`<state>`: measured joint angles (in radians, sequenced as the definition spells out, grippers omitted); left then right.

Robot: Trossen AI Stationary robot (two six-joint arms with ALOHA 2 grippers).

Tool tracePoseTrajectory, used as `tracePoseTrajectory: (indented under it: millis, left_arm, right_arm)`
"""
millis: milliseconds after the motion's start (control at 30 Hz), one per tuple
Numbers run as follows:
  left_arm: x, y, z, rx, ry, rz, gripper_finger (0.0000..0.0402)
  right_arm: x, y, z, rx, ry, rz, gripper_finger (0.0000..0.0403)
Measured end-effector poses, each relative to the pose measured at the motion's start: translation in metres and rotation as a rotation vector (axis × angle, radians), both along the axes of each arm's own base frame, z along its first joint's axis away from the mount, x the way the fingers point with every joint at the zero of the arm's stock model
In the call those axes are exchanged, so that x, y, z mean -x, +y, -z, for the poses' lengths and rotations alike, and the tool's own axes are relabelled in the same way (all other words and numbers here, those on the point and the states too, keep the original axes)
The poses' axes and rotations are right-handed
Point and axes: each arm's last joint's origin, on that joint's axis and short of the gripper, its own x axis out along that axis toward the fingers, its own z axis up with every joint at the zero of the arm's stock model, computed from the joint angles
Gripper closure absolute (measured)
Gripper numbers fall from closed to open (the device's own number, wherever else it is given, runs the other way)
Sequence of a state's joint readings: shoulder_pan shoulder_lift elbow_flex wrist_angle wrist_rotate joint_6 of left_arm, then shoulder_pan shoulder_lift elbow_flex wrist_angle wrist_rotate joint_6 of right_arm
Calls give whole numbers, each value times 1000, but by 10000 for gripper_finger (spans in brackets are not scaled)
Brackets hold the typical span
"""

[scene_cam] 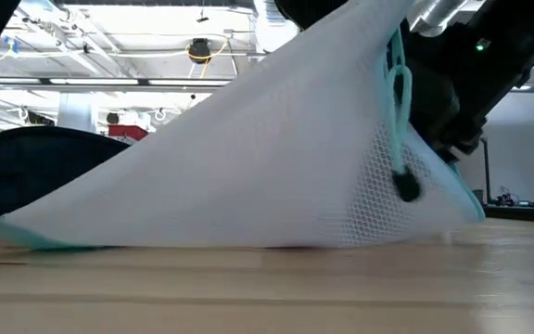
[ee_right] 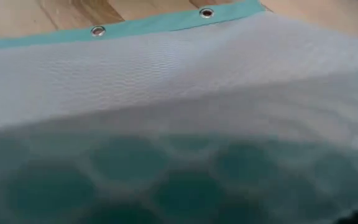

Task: Unpack backpack
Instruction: Remove the scented candle from the zip bag

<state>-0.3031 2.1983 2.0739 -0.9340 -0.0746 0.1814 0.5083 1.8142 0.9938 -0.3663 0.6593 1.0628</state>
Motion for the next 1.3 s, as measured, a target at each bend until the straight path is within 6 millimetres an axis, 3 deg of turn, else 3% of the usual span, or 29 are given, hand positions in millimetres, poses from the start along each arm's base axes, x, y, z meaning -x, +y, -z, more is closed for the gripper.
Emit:
tracePoseTrajectory:
  millis: [133, 300, 633, 833, 1033, 1300]
  left_arm:
    - [2, 2, 1, 0, 29, -7, 402]
    - [3, 7, 8, 1, 88, -50, 401]
    - [0, 11, 17, -14, 112, -68, 401]
    - [0, 11, 17, -6, 108, -68, 401]
    - [-5, 5, 37, 24, 168, -65, 398]
    - [-1, 4, 45, 76, 246, -114, 304]
  right_arm:
    - [3, 4, 2, -67, 46, -32, 148]
    - [17, 25, 6, -283, 156, -75, 148]
    - [46, 56, 5, -329, 160, -32, 148]
    - [37, 60, -6, -291, 120, -94, 148]
    - [25, 61, -24, -254, 78, -161, 148]
    - [12, 43, -26, -199, 92, -143, 148]
